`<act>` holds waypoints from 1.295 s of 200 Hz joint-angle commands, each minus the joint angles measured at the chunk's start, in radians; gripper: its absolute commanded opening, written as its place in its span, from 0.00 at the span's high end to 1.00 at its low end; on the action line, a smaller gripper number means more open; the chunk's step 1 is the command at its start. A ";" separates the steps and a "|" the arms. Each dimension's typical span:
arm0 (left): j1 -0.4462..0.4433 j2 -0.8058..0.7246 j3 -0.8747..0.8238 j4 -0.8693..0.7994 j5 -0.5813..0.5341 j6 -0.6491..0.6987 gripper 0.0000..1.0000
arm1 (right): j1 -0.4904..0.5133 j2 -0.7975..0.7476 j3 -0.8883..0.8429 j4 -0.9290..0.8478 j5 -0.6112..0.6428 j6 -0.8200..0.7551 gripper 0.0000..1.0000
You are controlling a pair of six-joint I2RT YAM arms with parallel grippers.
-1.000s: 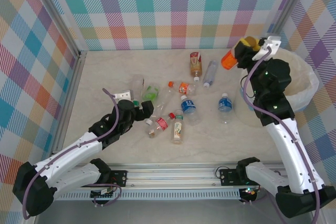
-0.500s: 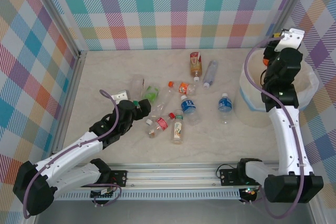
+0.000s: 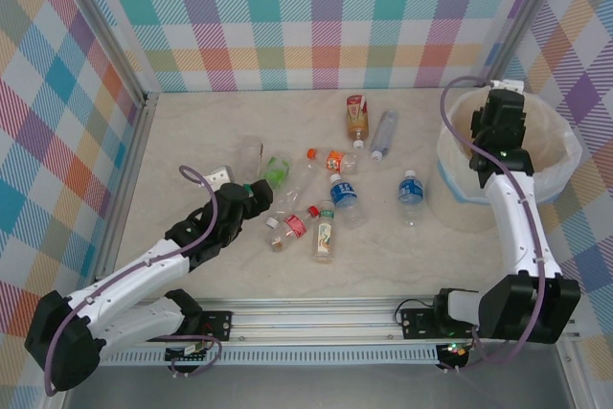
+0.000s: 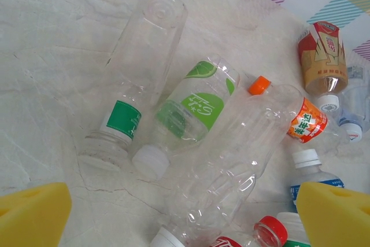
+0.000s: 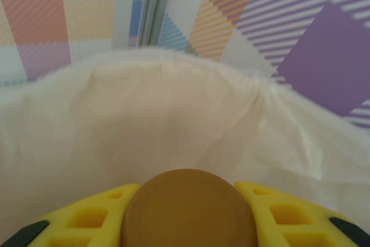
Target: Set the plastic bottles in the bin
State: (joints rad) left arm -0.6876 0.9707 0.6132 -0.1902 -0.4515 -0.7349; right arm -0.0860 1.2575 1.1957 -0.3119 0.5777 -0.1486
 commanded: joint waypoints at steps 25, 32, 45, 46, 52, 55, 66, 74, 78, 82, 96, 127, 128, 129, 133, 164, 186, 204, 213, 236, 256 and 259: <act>-0.007 0.016 -0.003 -0.021 -0.019 -0.025 0.00 | -0.001 0.045 0.037 -0.144 -0.037 -0.028 0.48; -0.007 0.019 -0.004 -0.022 -0.018 -0.032 0.00 | 0.003 0.039 0.036 -0.142 -0.050 -0.031 0.43; -0.006 0.022 -0.006 -0.020 -0.013 -0.038 0.00 | 0.014 0.028 0.037 -0.137 -0.058 -0.037 0.36; -0.006 0.022 -0.006 -0.020 -0.013 -0.040 0.00 | 0.015 0.027 0.037 -0.137 -0.058 -0.037 0.35; -0.004 0.023 -0.006 -0.019 -0.011 -0.043 0.00 | 0.021 0.021 0.040 -0.139 -0.058 -0.037 0.32; -0.004 0.024 -0.007 -0.018 -0.010 -0.043 0.00 | 0.025 0.021 0.042 -0.141 -0.059 -0.037 0.31; -0.003 0.026 -0.009 -0.015 -0.006 -0.047 0.00 | 0.038 0.009 0.048 -0.145 -0.065 -0.044 0.28; -0.001 0.026 -0.010 -0.014 -0.002 -0.050 0.00 | 0.051 -0.001 0.048 -0.144 -0.081 -0.058 0.27; -0.001 0.027 -0.010 -0.014 -0.002 -0.051 0.00 | 0.056 -0.006 0.048 -0.142 -0.090 -0.066 0.26; 0.001 0.028 -0.011 -0.014 -0.002 -0.052 0.00 | 0.063 -0.013 0.048 -0.140 -0.096 -0.075 0.25; 0.003 0.030 -0.012 -0.014 -0.001 -0.054 0.00 | 0.086 -0.032 0.061 -0.150 -0.099 -0.086 0.22; 0.009 0.036 -0.020 0.005 0.008 -0.059 0.00 | 0.162 -0.073 0.112 -0.200 -0.138 -0.057 0.17; 0.009 0.036 -0.020 0.006 0.008 -0.060 0.00 | 0.166 -0.074 0.114 -0.203 -0.144 -0.056 0.17; 0.009 0.036 -0.021 0.007 0.009 -0.060 0.00 | 0.169 -0.075 0.116 -0.205 -0.151 -0.055 0.17; 0.010 0.039 -0.022 0.011 0.011 -0.060 0.00 | 0.182 -0.080 0.122 -0.215 -0.179 -0.050 0.17; 0.016 0.052 -0.026 0.026 0.024 -0.070 0.00 | 0.276 -0.104 0.166 -0.283 -0.459 -0.012 0.16; 0.019 0.053 -0.035 0.034 0.029 -0.078 0.00 | 0.326 -0.122 0.170 -0.270 -0.598 0.041 0.15; 0.022 0.051 -0.042 0.037 0.031 -0.084 0.00 | 0.357 -0.124 0.166 -0.268 -0.765 0.093 0.14; 0.026 0.049 -0.045 0.038 0.032 -0.086 0.00 | 0.373 -0.120 0.164 -0.276 -0.844 0.090 0.14; 0.031 0.045 -0.053 0.047 0.034 -0.092 0.00 | 0.429 -0.084 0.156 -0.319 -0.901 0.058 0.13; 0.038 0.046 -0.055 0.053 0.039 -0.097 0.00 | 0.490 -0.035 0.134 -0.359 -0.799 0.075 0.13; 0.039 0.046 -0.056 0.053 0.039 -0.097 0.00 | 0.499 -0.028 0.131 -0.365 -0.783 0.077 0.13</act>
State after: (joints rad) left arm -0.6632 1.0218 0.5716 -0.1738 -0.4179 -0.8158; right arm 0.3584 1.1721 1.3373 -0.6086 -0.2070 -0.0963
